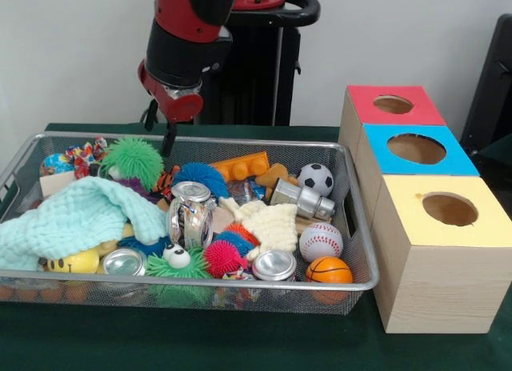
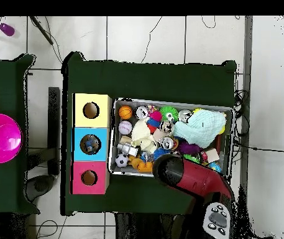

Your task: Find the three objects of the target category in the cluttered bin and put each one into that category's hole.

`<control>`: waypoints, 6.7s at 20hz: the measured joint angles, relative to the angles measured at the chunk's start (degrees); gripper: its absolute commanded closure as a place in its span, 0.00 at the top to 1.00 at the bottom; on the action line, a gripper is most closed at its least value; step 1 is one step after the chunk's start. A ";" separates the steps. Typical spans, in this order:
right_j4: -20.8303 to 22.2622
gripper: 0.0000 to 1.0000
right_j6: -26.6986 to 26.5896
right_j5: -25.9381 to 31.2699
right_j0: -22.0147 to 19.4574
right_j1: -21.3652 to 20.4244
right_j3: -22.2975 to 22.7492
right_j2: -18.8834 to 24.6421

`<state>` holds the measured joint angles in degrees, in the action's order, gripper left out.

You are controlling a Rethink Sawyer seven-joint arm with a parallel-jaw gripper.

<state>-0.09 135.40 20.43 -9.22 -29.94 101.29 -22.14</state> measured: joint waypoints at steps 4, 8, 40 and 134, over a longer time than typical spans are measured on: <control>0.78 1.00 0.00 -0.52 0.32 -0.11 -0.10 0.23; 0.69 1.00 0.00 -0.64 2.34 0.21 -0.42 -0.33; -13.09 1.00 0.00 -10.97 13.66 6.83 -0.80 -3.60; -29.22 1.00 0.01 17.49 20.53 12.02 -2.97 -9.86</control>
<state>-29.30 135.41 37.92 11.31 -17.92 98.33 -32.00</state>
